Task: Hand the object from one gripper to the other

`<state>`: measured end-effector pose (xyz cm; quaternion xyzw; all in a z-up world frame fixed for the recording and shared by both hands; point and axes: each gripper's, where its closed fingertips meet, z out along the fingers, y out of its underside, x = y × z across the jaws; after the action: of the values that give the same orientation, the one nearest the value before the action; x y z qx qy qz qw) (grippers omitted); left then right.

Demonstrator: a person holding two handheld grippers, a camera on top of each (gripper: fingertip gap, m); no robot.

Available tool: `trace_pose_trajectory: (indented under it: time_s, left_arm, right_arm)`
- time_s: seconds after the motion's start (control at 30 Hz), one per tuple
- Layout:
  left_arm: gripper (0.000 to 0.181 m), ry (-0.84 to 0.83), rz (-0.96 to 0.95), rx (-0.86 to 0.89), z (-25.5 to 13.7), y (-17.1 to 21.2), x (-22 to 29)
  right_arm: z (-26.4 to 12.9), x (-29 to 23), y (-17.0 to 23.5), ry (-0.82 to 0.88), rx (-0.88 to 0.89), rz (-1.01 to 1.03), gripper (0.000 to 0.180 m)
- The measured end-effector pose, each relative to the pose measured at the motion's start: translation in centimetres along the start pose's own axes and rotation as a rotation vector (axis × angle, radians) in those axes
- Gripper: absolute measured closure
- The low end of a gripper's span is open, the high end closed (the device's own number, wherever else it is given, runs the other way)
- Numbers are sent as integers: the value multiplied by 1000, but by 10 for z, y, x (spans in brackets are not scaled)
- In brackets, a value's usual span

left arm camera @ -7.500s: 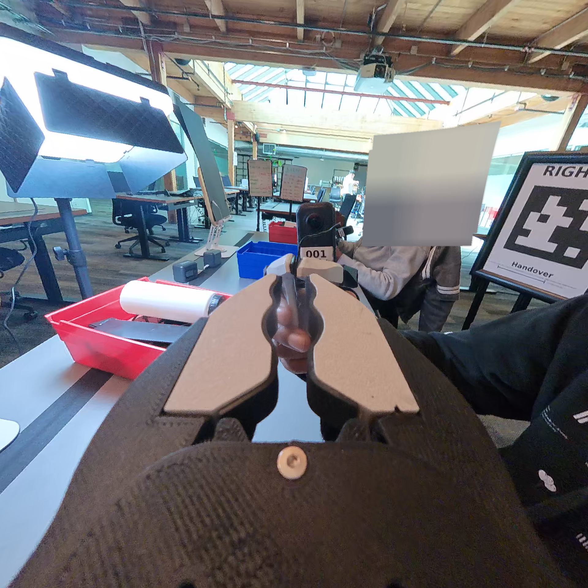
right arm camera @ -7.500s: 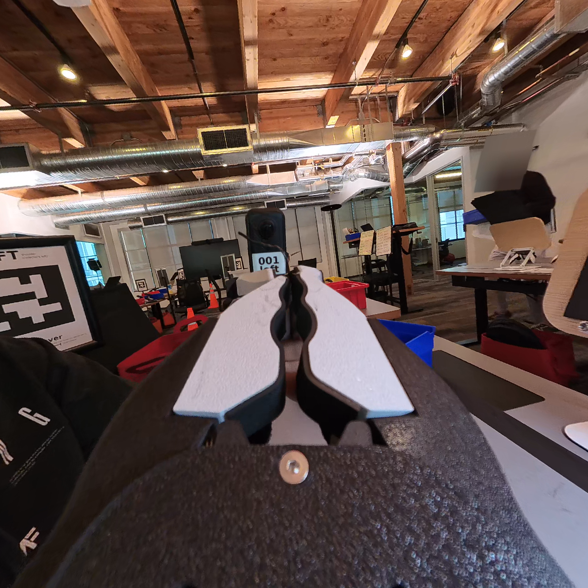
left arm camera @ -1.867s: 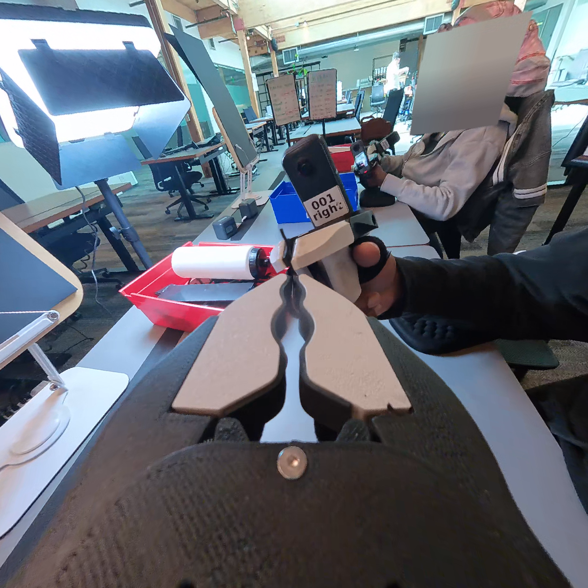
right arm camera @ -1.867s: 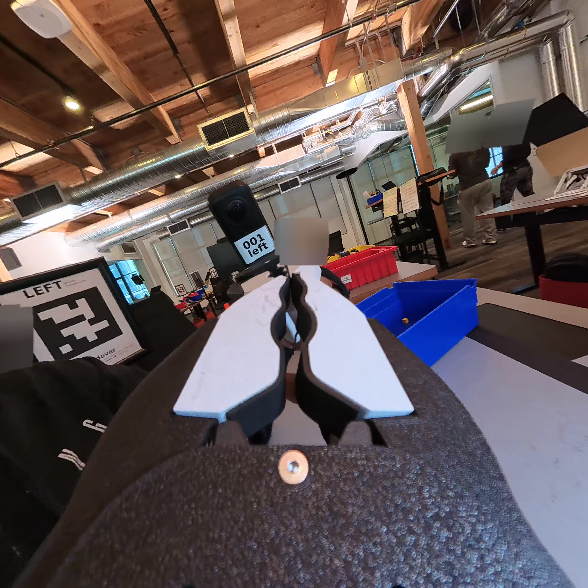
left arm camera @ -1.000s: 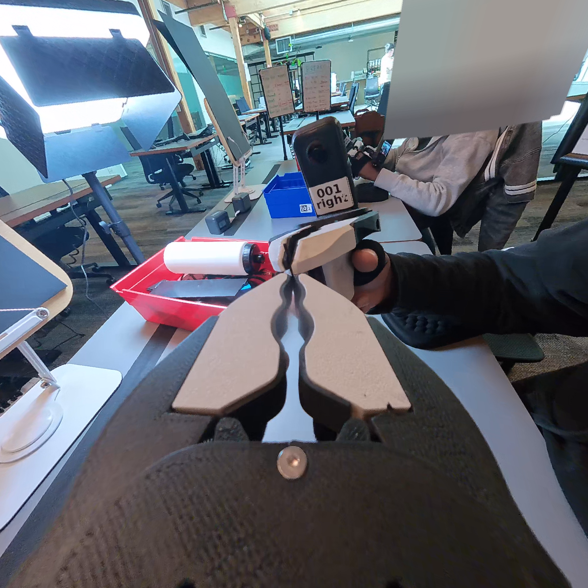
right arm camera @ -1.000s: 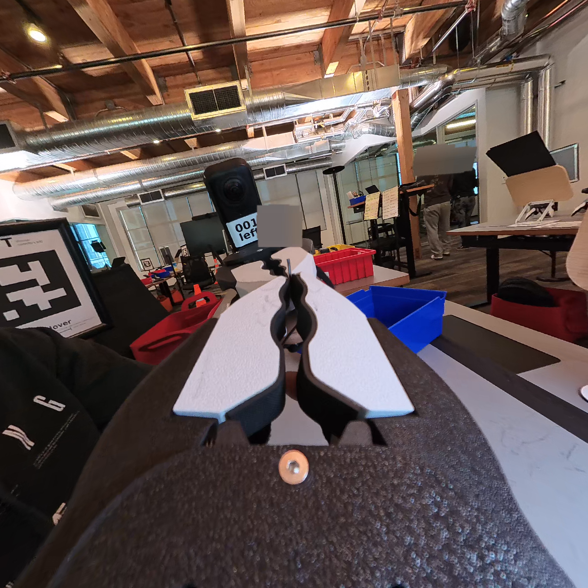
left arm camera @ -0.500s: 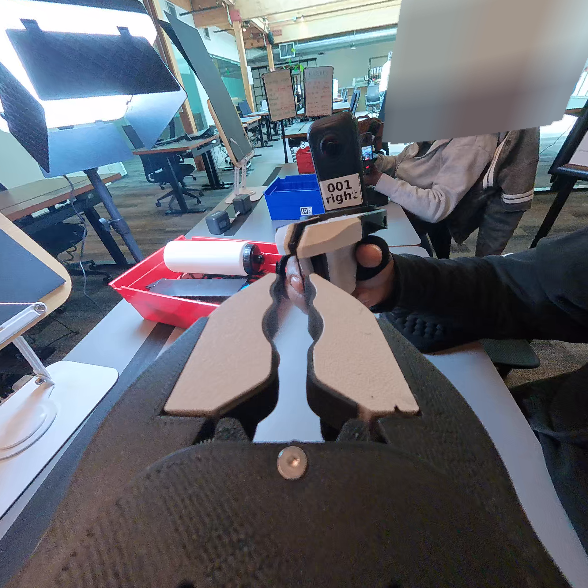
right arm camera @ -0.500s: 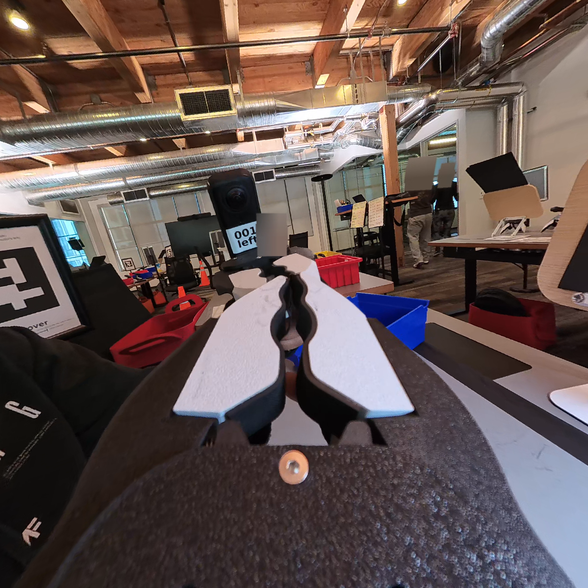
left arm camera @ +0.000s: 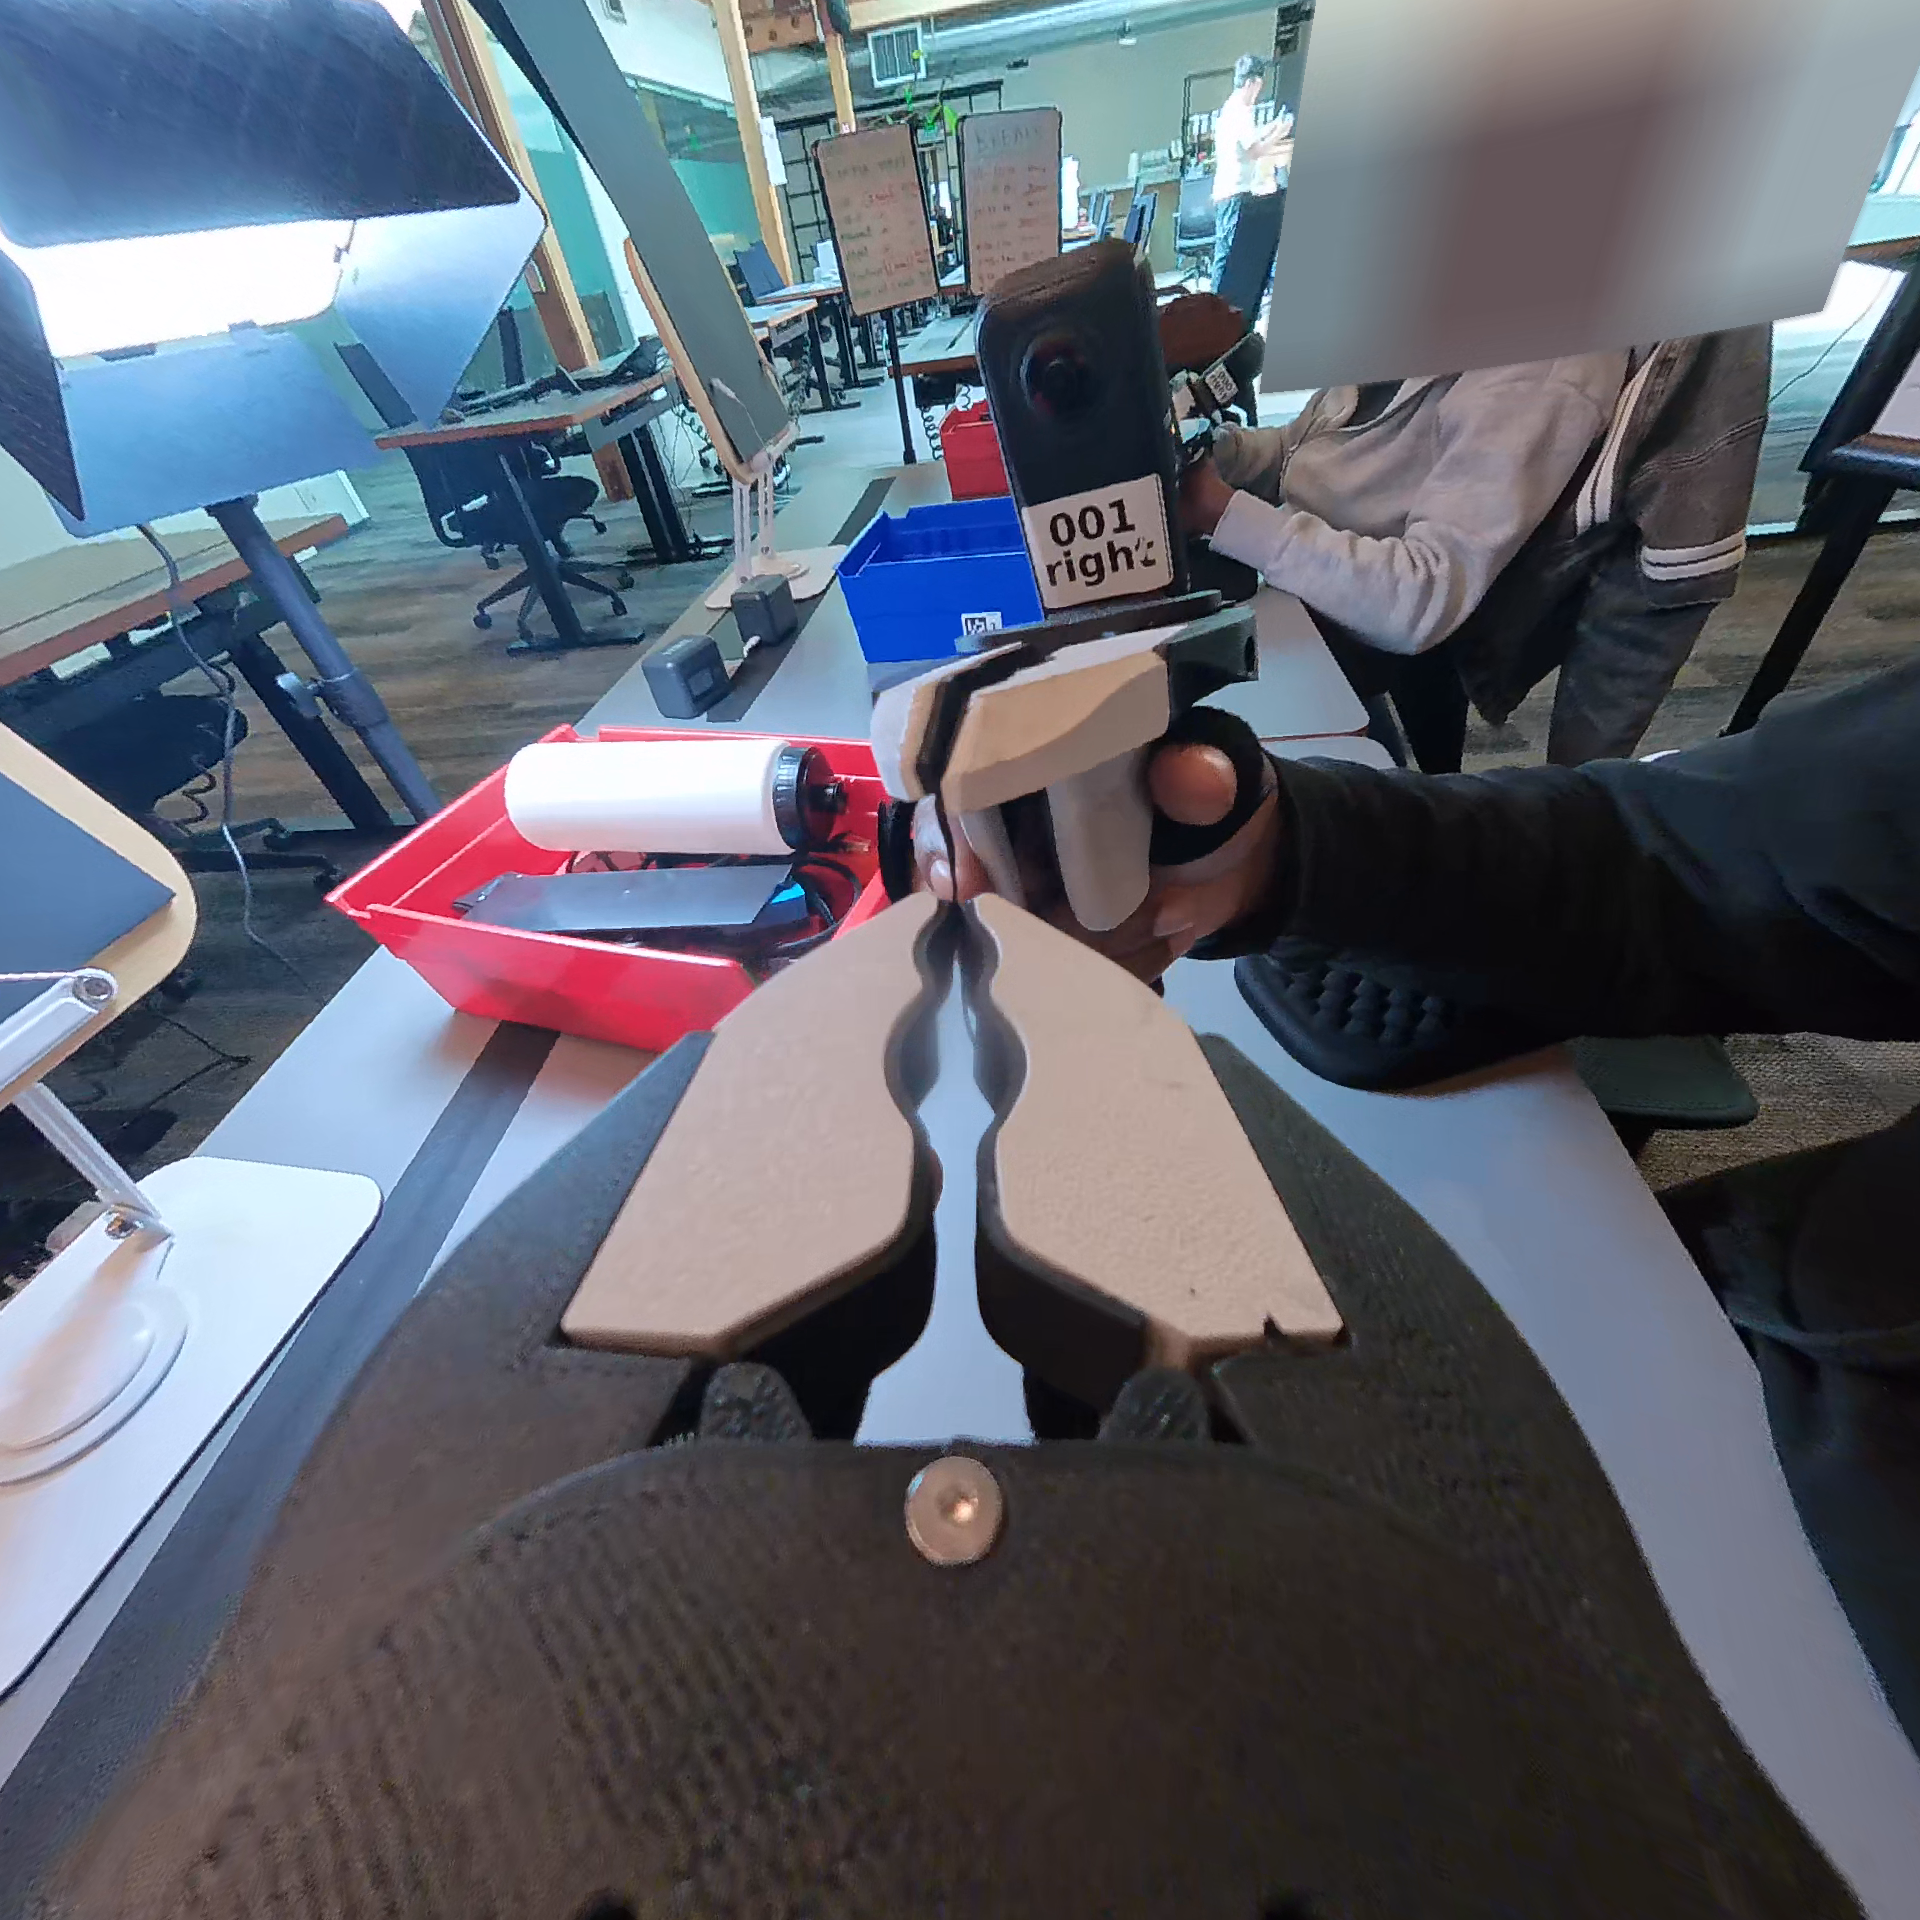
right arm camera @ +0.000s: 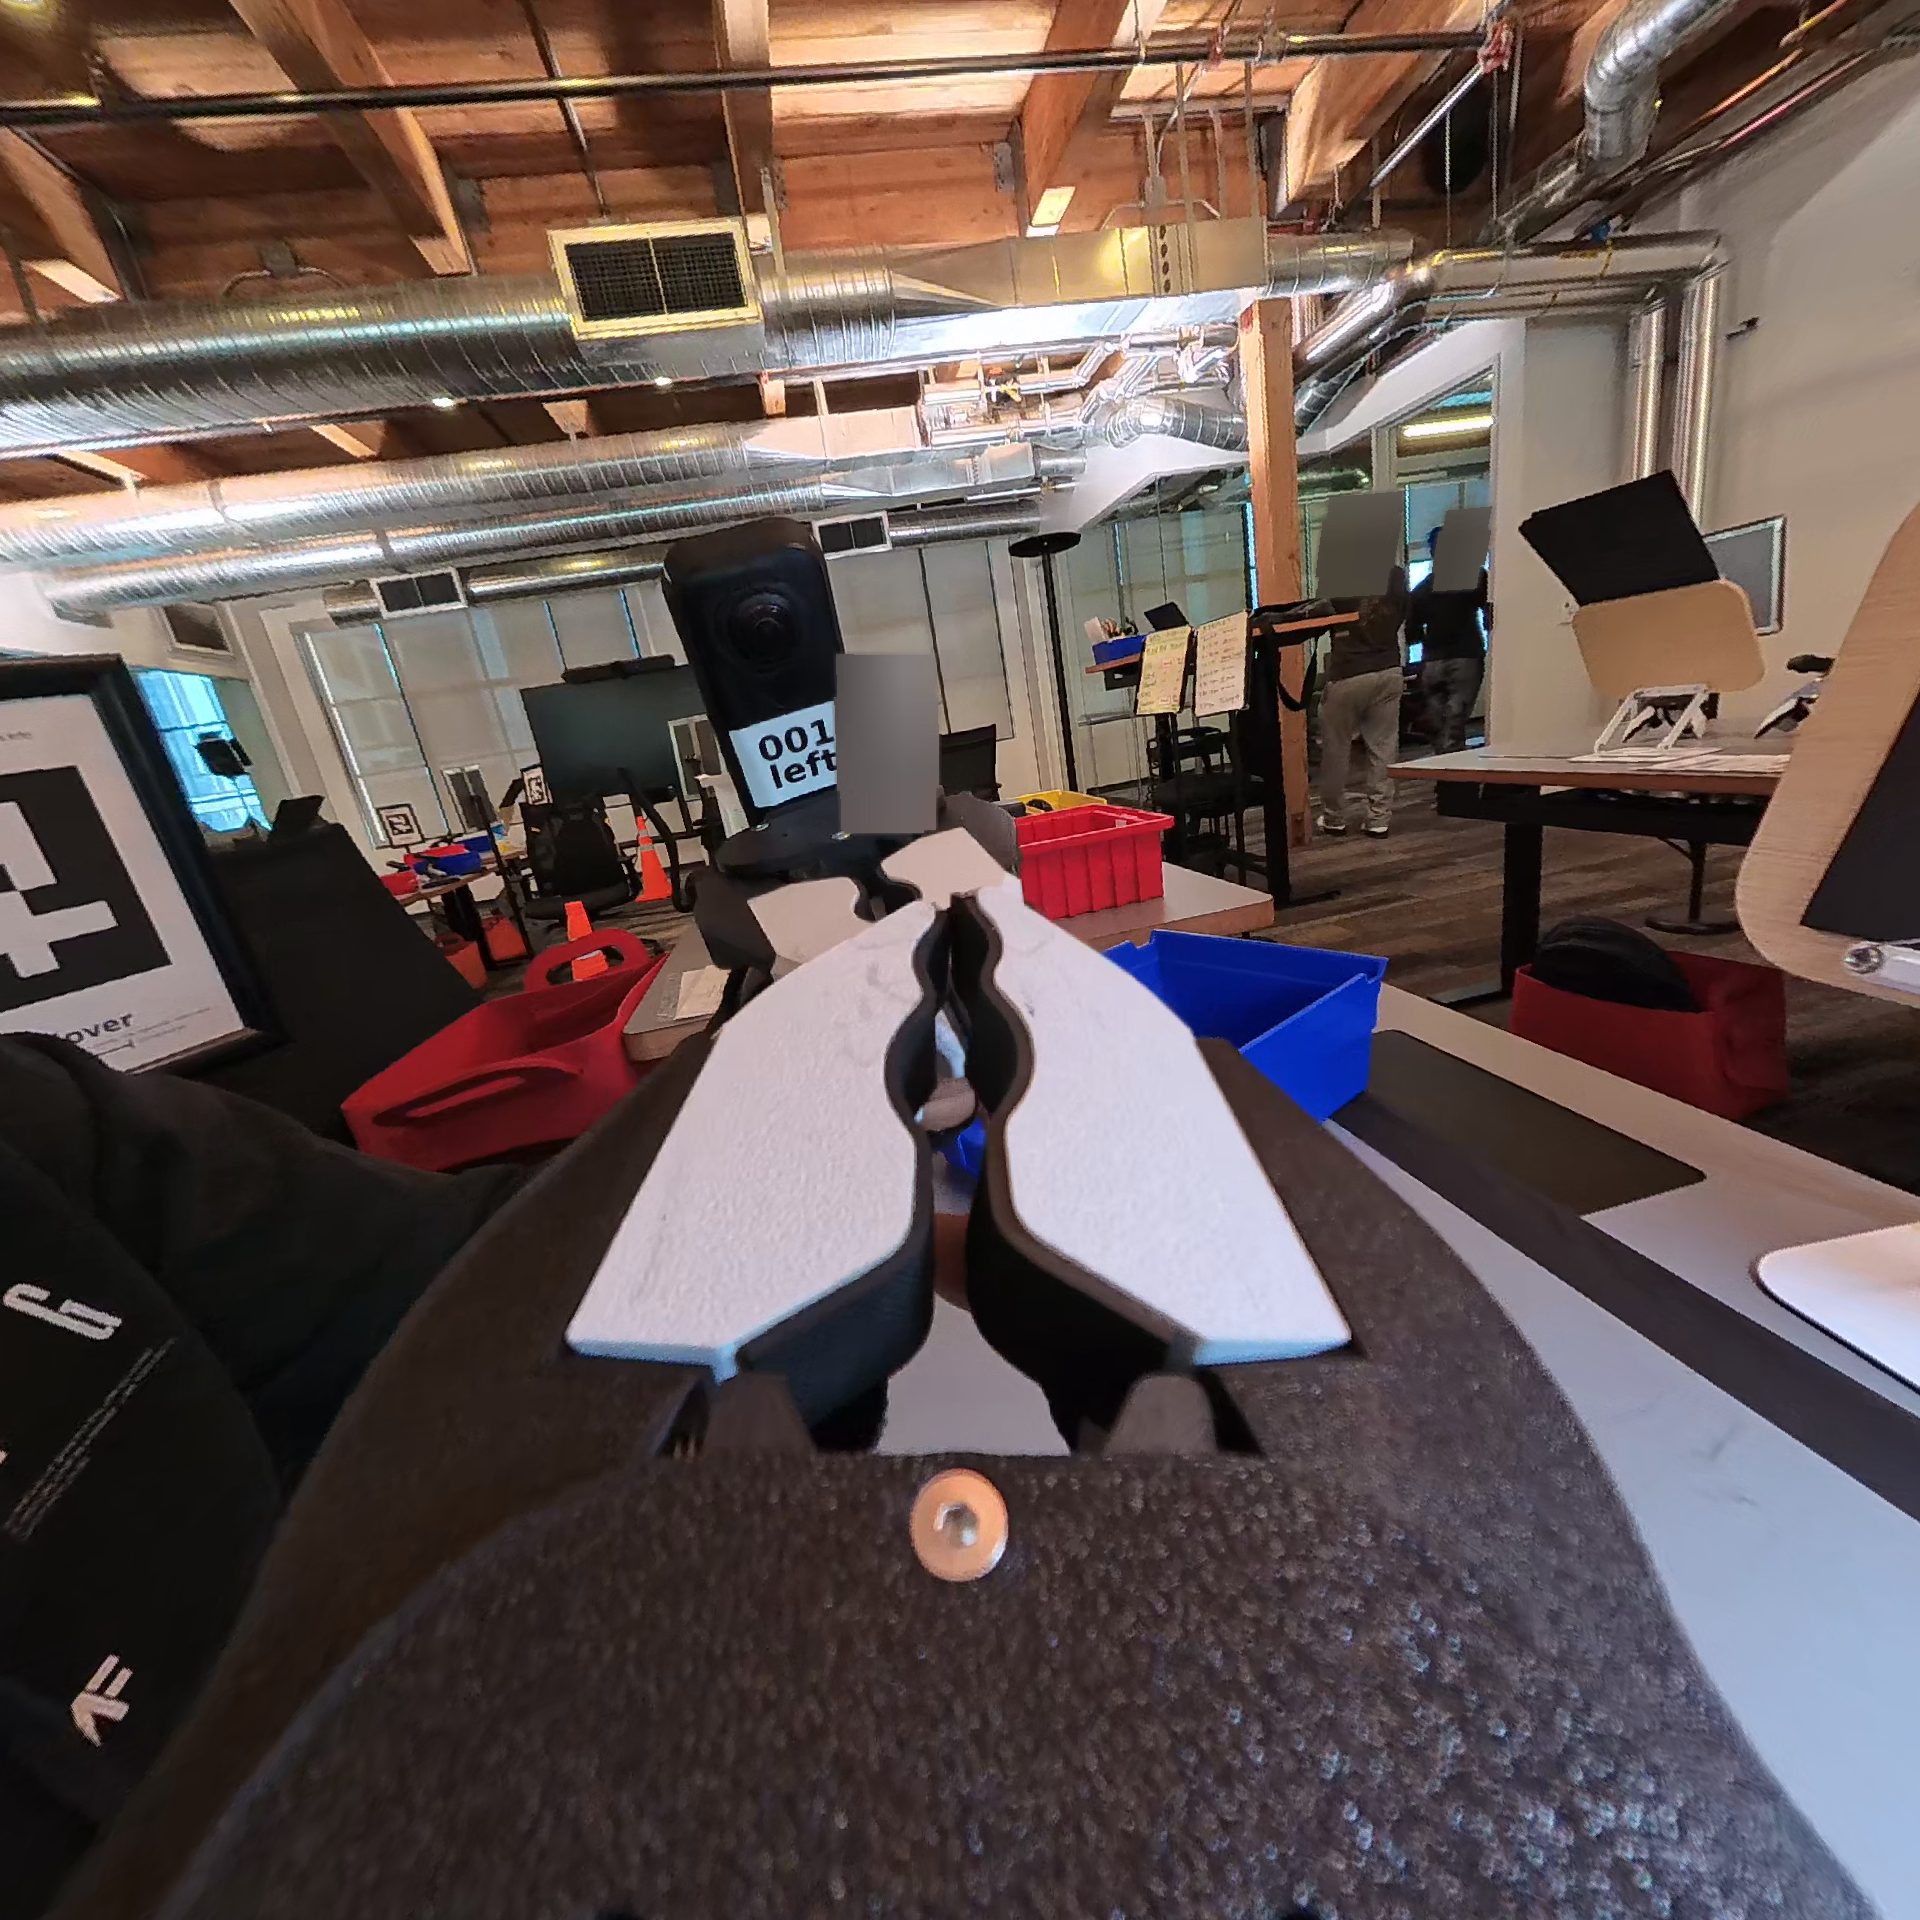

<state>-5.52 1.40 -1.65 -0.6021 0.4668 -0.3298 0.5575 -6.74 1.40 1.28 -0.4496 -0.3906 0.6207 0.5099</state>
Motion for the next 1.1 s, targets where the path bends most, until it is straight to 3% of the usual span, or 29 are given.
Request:
trace_pose_trajectory:
  time_s: [0.2, 0.3, 0.83, 0.93, 1.1]
  left_arm:
    - [169, -23, 3, 58, -2, -10, -1]
    - [181, -20, 5, 81, -1, -11, -1]
    - [181, -88, -21, 22, -4, 1, -19]
    - [181, -128, -2, 21, -13, -3, -24]
    - [181, -190, -1, -31, -21, 7, -39]
  right_arm:
    - [-1, -2, -6, 8, 21, -11, 180]
    - [0, 0, -3, 6, 15, 0, 180]
    - [-13, 21, -8, 71, -12, -7, 180]
    - [-12, 26, 18, 88, -199, -53, 180]
    - [-48, 81, 127, 303, -876, -282, 165]
